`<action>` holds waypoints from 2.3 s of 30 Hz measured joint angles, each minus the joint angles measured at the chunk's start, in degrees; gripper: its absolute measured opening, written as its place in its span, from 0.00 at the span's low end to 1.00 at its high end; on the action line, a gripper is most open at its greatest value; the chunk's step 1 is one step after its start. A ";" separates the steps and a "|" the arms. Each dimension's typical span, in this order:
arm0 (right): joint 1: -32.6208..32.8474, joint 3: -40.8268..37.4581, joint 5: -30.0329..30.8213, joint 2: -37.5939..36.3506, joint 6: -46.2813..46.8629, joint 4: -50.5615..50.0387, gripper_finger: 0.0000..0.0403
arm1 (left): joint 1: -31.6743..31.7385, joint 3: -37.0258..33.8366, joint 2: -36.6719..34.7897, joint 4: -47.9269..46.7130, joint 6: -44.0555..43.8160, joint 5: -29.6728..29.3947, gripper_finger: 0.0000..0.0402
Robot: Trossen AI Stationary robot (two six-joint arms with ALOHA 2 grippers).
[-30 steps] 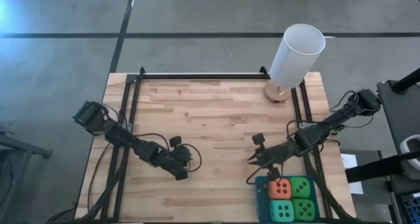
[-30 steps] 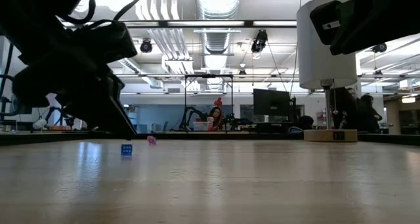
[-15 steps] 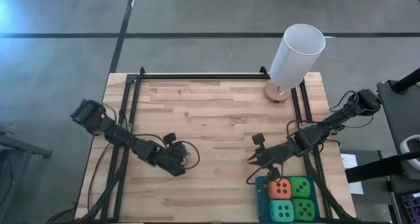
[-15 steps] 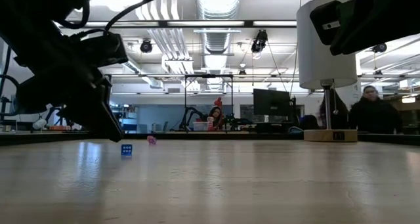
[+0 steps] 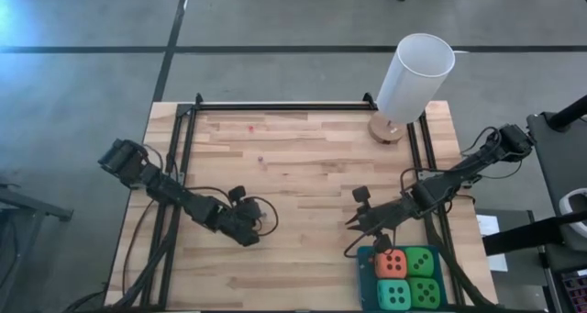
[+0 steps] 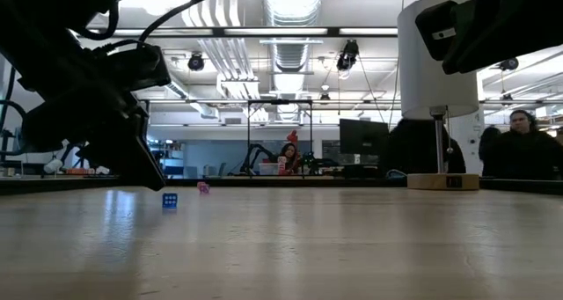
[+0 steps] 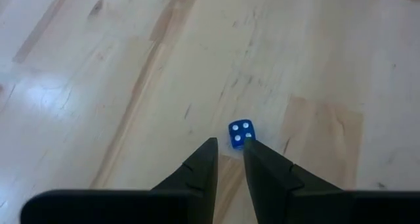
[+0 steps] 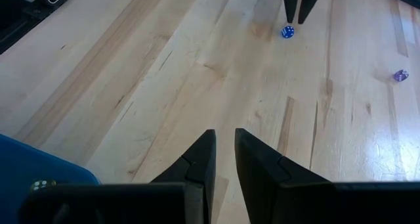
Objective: Pick & Place Dice
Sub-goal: Put the small blue die into the blue bin
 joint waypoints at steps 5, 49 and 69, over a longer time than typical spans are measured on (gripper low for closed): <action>0.00 -0.02 0.00 0.00 0.00 -0.02 0.13 | 0.00 -1.99 1.16 3.74 -0.52 0.00 0.19; 0.01 -0.09 -0.07 0.00 -0.17 0.03 0.13 | 8.99 0.14 14.17 24.43 6.25 1.12 0.19; 0.01 -0.09 -0.04 0.00 -0.20 0.02 0.13 | 16.08 8.64 14.63 16.93 14.89 9.58 0.20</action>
